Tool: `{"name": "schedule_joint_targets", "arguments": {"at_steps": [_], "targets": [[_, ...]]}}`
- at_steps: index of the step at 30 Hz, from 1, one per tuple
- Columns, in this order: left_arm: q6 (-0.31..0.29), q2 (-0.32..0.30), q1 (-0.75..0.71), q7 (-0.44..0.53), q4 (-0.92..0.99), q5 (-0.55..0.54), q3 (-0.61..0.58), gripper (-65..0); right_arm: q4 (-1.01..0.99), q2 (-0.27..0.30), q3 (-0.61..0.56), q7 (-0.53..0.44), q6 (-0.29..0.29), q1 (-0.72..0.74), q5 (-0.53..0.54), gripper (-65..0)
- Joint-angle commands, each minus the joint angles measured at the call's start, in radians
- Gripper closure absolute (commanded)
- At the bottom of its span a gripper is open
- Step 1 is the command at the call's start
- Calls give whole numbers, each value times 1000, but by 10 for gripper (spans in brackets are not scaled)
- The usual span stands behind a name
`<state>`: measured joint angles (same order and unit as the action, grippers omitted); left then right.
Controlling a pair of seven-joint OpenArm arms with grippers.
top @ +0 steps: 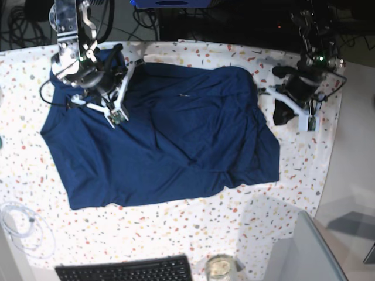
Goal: Layout the t-shirt on the table in an organized manner, then fold the t-shirt properly
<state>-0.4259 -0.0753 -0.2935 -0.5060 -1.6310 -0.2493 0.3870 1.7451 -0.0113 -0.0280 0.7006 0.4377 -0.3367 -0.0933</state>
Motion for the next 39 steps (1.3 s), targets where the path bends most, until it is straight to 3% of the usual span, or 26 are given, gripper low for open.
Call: {"name": "schedule_joint_targets", "arguments": {"at_steps": [1,4,9,11,14,16,20,24,29,33,39], "targets": [[-4,-8,23,2,-13,-12,-7,0,42,0,1,-11,2,-23,5,-2],[-4,-8,50,-12,-2,-12,-39,0,69,0,15,-15,2,-60,4,-6],[-3,-7,78,-12,1,-12,-90,0,66,-16,204,-14,2,-19,5,-36],[-3,-7,101,-10,27,-12,-102,0,65,-13,233,-14,2,0,4,-134],[-3,-8,181,-10,105,-11,-130,0,59,-6,293,-15,2,34,4,-351],[-3,-11,236,-10,174,18,-167,0,32,-6,346,-15,2,63,4,-425],[-3,-4,311,-7,320,209,-227,0,-101,7,443,-17,2,166,4,-378],[-3,12,281,82,346,301,-225,0,-207,83,460,-17,3,262,4,-365],[-3,-21,207,163,364,301,-225,0,-402,149,461,-68,3,403,4,-363],[-3,-47,168,169,381,299,-224,0,-669,204,460,-195,0,515,2,-362],[-3,-70,104,169,357,298,-162,0,-922,258,457,-241,0,638,2,-360]]}}
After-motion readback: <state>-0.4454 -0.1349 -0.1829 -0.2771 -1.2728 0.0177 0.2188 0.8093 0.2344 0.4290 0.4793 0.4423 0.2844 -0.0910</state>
